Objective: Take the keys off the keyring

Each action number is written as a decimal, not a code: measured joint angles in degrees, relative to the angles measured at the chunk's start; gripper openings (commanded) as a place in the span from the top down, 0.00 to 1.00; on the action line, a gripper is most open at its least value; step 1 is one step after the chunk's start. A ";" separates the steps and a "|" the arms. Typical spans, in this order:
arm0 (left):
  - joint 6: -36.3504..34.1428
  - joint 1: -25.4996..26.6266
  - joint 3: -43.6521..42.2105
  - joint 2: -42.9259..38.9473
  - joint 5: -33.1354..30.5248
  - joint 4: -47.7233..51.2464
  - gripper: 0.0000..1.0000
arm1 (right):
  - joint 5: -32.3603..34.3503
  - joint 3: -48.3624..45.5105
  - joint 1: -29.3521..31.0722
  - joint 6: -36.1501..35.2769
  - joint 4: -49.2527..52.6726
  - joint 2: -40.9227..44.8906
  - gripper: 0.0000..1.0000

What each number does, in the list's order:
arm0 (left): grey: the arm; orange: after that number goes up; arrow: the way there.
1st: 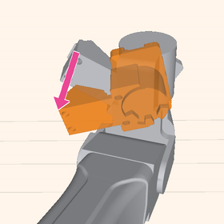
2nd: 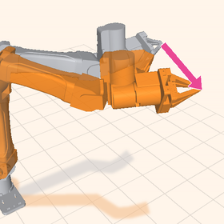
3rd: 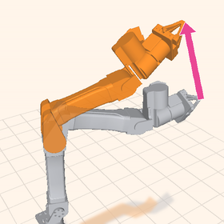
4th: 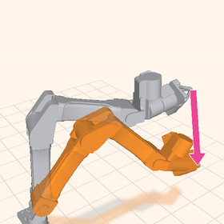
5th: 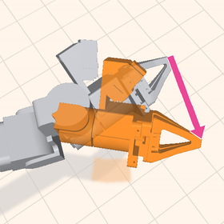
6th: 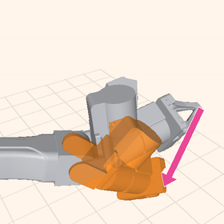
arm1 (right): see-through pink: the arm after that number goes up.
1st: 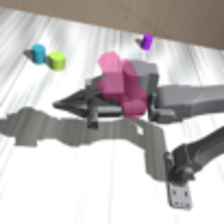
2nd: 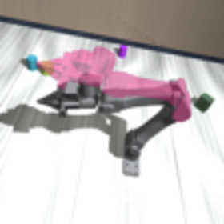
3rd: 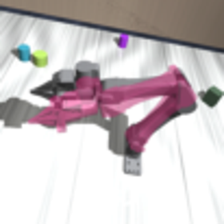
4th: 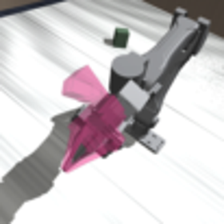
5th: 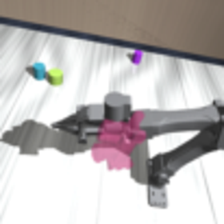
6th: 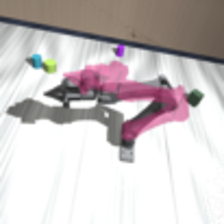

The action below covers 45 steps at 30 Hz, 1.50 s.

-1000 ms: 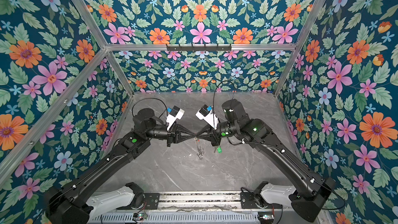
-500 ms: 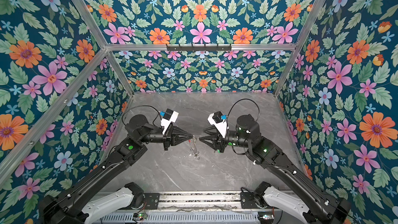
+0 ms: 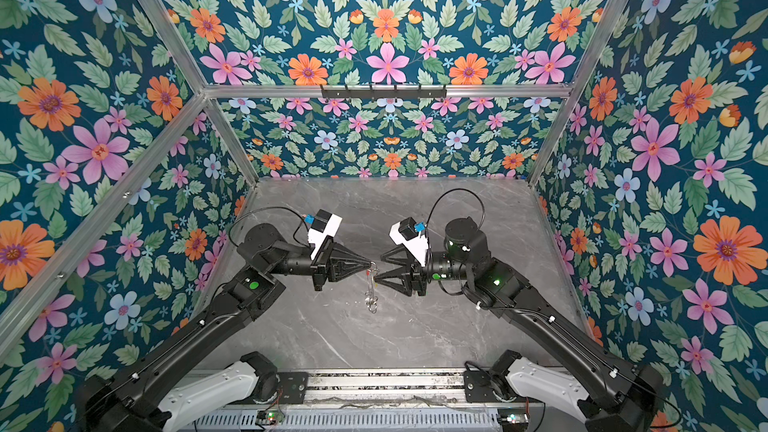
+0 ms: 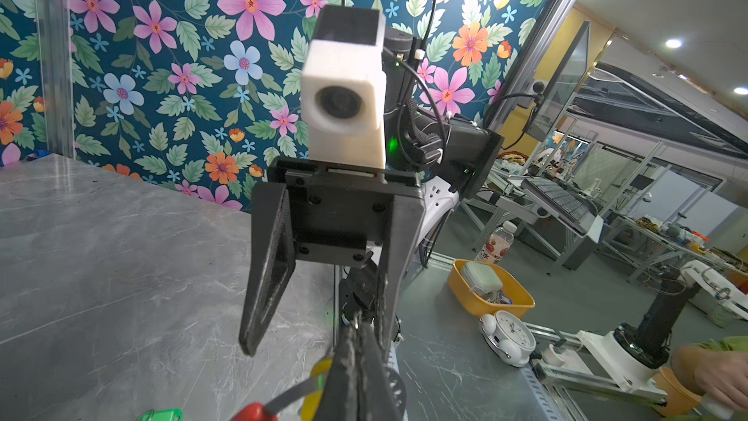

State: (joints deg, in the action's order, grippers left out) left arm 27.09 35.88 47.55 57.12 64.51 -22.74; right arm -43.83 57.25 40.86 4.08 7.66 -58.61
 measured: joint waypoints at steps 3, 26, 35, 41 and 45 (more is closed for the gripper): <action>0.48 0.00 -0.22 0.00 -0.26 -0.81 1.00 | -0.46 0.26 0.35 0.04 -0.13 -0.52 0.39; 2.73 0.00 -1.66 -1.25 -4.70 -4.70 1.00 | 4.42 1.36 2.43 -0.22 1.33 -2.23 0.87; 2.95 0.02 -2.99 -2.54 -8.72 -5.22 1.00 | 4.98 1.60 2.78 -0.83 1.49 -2.29 1.00; 4.70 0.04 -4.59 -2.93 -11.19 -7.76 1.00 | 4.94 2.84 3.61 -1.46 1.68 -4.24 1.00; 5.70 0.07 -5.07 -3.23 -11.87 -8.74 1.00 | 5.25 4.26 4.76 -2.43 2.19 -5.77 1.00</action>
State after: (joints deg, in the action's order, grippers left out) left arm 32.80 35.94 42.48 53.89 52.64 -31.48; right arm -38.59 61.52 45.63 1.65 9.85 -64.38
